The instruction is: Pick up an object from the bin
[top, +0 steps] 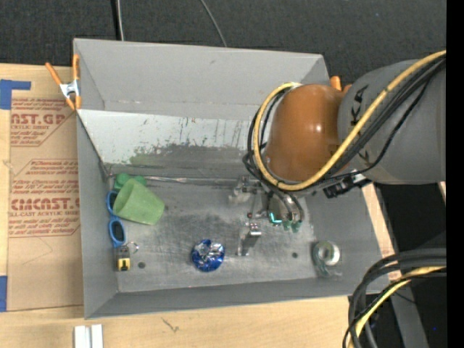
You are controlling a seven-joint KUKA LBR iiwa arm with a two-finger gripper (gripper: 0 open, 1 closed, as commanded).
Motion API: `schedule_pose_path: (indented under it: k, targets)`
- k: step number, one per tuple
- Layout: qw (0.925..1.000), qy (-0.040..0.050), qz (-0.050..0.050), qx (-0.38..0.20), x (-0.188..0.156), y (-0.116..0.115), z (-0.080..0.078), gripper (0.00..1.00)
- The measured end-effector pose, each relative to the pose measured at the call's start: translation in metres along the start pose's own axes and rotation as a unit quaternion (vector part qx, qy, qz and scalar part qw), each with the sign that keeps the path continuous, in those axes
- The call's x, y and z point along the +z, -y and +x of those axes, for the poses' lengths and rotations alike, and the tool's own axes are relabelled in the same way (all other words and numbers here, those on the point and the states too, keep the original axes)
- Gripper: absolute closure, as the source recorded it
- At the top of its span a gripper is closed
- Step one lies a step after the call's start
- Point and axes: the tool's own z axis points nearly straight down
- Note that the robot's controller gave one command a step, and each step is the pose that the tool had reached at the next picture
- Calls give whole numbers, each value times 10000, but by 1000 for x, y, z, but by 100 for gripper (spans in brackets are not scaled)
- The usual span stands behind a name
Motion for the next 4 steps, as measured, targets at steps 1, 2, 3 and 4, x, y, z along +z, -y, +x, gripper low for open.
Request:
schedule_pose_path:
  k: [1,2,3,4]
  targets:
    - [9954,128,14,-948,95,-36,30,0]
    - [9961,55,5,-881,68,-39,29,0]
    - [9957,44,6,-925,69,-42,21,0]
    - [9973,87,-9,-735,96,-41,22,0]
